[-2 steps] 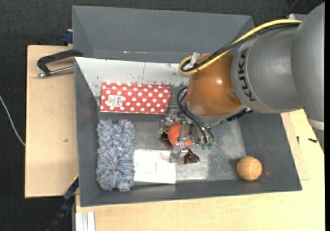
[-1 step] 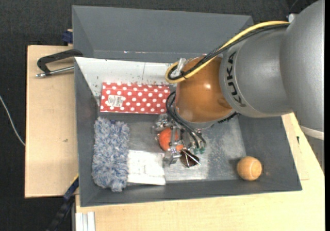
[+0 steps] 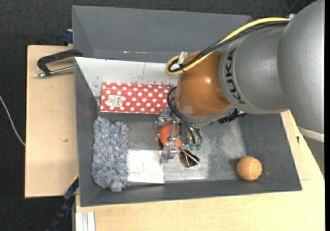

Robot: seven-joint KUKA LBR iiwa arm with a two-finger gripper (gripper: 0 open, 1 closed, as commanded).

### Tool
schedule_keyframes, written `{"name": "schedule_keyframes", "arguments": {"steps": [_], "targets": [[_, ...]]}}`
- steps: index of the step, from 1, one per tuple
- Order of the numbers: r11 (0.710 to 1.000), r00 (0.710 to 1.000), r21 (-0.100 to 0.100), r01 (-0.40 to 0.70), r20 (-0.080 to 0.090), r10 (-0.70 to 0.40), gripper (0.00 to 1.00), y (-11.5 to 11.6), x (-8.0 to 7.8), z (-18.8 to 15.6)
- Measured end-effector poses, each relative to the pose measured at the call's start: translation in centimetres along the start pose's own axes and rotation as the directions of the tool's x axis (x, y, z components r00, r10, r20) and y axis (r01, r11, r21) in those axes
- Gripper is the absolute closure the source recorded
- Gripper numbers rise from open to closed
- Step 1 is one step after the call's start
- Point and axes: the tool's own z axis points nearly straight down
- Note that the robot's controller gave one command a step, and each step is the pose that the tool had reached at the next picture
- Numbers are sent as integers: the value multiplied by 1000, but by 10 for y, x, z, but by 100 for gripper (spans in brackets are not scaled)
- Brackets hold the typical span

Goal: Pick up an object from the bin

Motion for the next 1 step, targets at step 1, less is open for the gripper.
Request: {"name": "schedule_keyframes", "arguments": {"steps": [1], "targets": [[994, 994, -2, -107, -1, 107, 0, -54, -14, 25]]}}
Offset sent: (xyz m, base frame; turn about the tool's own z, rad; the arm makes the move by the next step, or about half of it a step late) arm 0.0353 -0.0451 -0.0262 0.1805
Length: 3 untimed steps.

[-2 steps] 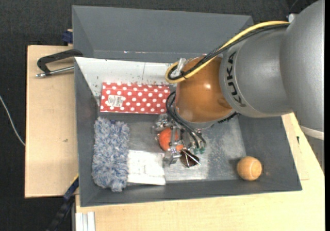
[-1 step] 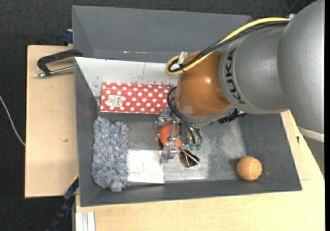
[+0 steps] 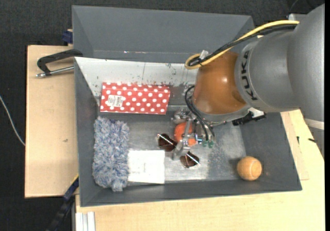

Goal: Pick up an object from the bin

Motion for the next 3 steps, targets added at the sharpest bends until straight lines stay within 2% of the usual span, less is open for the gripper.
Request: {"name": "schedule_keyframes", "arguments": {"steps": [1, 2, 3], "targets": [[997, 997, 1, -74, 0, 74, 100, 11, -21, -2], [997, 997, 1, -74, 0, 74, 100, 11, -21, -2], [997, 997, 0, -73, 2, 73, 100, 11, -20, -71]]}}
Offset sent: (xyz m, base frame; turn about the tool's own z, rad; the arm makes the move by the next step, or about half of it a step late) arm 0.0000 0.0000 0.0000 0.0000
